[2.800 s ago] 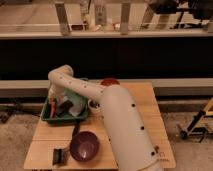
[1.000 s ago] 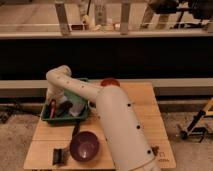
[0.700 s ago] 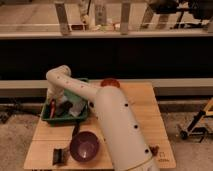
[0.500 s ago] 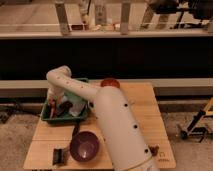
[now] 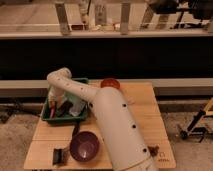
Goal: Place pepper in table surface
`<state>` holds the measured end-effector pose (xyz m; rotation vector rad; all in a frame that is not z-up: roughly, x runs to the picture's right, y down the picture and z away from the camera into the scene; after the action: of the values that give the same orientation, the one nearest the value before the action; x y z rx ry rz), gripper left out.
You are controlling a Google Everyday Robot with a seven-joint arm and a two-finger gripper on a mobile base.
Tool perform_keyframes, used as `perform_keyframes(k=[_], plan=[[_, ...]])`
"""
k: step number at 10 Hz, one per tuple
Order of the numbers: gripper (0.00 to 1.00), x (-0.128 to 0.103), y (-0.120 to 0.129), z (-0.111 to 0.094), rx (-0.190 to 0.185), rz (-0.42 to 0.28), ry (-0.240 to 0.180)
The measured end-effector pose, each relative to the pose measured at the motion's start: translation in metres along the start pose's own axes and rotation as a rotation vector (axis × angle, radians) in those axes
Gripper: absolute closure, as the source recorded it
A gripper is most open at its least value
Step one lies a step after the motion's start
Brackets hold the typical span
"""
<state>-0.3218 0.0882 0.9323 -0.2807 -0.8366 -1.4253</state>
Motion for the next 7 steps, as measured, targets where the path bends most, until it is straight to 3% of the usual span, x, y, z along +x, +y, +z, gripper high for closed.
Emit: perform_keyframes(k=[4,7], plan=[[0.57,0.0032,0.0034,0.0042,-0.003,0.010,-0.014],[0.83,0.0044,-0.0004,0.0056,-0.004,0.009,-0.022]])
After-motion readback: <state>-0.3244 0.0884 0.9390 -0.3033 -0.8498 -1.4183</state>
